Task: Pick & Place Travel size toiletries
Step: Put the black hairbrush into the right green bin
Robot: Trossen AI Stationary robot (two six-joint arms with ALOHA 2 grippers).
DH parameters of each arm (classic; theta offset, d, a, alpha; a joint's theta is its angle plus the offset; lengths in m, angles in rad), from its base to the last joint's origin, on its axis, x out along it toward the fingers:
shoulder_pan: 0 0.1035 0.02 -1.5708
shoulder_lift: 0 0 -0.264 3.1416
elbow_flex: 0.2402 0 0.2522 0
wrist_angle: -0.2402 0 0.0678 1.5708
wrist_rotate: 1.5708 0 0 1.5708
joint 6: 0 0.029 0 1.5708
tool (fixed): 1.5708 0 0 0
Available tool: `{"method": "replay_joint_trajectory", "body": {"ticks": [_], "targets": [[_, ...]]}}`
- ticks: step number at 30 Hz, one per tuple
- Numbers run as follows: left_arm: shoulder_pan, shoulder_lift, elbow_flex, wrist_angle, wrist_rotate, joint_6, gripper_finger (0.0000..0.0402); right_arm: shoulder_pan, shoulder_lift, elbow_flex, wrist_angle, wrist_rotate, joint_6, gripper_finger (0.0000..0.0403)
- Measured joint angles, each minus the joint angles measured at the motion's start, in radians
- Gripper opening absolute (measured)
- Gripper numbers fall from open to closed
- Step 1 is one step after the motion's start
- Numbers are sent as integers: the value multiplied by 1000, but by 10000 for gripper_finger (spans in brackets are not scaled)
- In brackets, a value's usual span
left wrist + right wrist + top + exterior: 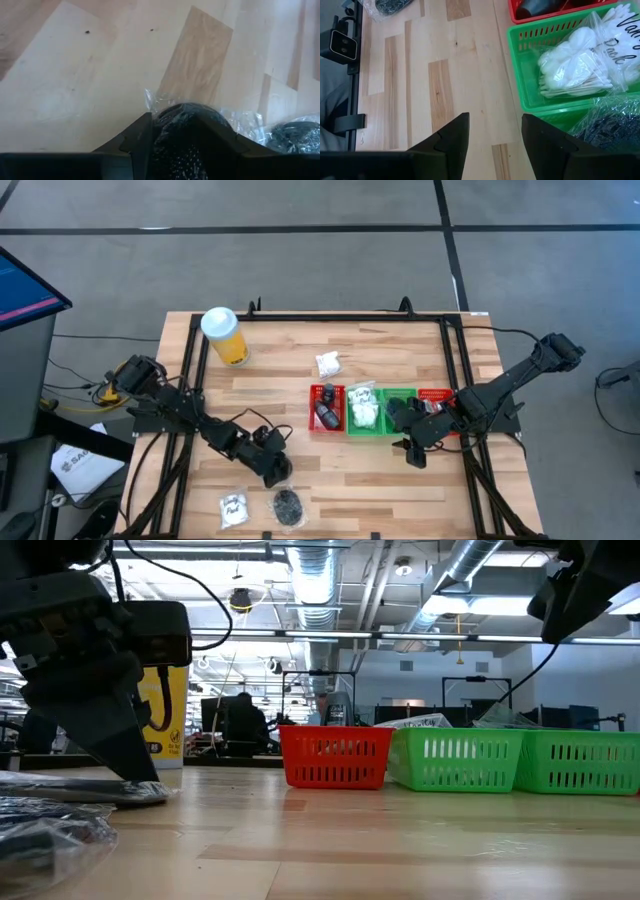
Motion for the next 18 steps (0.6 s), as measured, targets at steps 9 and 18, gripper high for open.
{"method": "replay_joint_trajectory", "body": {"ticks": [9,18], "targets": [[-8,-1,-38,76,8,1,141,0,0,0,1,0,0,166],[-7,-3,-58,71,6,9,78,0,0,0,1,0,0,166]]}}
